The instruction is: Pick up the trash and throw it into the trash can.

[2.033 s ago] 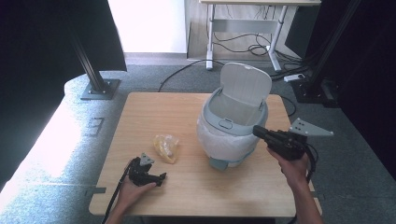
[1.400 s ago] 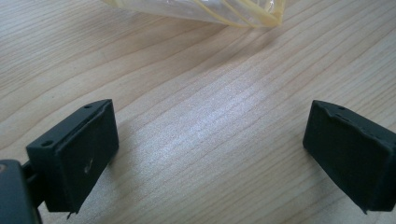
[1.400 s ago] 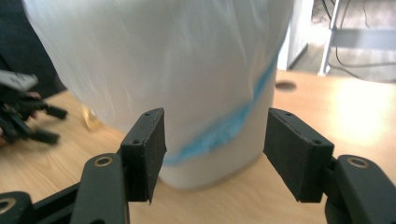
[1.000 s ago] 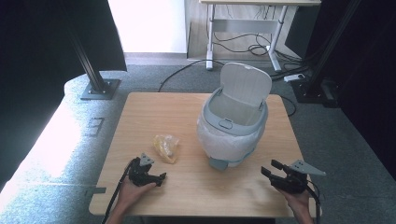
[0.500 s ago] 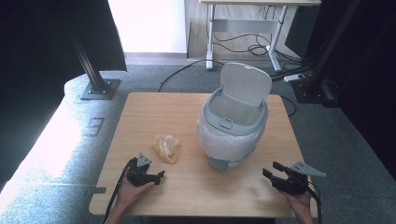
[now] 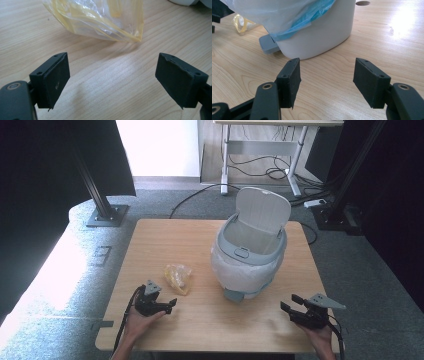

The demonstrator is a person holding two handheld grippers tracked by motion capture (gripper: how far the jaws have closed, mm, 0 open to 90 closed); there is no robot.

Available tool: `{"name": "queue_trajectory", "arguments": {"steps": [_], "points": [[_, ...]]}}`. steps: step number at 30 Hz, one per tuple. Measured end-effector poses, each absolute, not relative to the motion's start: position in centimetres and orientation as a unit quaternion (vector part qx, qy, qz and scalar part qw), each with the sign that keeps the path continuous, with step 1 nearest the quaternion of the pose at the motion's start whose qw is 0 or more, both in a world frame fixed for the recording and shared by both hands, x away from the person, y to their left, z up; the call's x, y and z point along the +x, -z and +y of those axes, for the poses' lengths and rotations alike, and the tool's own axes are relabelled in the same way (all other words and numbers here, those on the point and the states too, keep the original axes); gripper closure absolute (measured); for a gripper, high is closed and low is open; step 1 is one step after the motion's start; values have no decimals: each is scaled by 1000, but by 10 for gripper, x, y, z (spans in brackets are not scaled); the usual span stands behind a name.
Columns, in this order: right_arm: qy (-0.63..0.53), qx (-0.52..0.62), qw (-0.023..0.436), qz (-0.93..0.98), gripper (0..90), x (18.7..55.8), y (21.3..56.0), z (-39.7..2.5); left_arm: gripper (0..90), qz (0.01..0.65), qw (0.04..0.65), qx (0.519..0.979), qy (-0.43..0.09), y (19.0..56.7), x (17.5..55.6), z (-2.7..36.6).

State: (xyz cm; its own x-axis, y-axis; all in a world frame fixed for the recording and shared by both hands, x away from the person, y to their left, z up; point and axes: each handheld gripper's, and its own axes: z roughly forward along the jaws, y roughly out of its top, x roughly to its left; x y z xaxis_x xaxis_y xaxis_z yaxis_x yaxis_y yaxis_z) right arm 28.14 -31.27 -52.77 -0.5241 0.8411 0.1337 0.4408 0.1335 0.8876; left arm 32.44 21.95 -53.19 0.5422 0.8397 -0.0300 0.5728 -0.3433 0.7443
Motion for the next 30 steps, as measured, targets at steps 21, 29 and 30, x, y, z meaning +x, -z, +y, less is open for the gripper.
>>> {"name": "queue_trajectory", "arguments": {"steps": [21,29,30], "points": [[-488,451,206,718,385,281,528,-318,132,462,383,778,-187,512,377,217],[-487,451,206,719,385,281,529,-318,139,473,367,777,-194,515,396,222],[-486,450,206,720,386,281,529,-318,141,473,369,776,-192,515,398,222]]}}
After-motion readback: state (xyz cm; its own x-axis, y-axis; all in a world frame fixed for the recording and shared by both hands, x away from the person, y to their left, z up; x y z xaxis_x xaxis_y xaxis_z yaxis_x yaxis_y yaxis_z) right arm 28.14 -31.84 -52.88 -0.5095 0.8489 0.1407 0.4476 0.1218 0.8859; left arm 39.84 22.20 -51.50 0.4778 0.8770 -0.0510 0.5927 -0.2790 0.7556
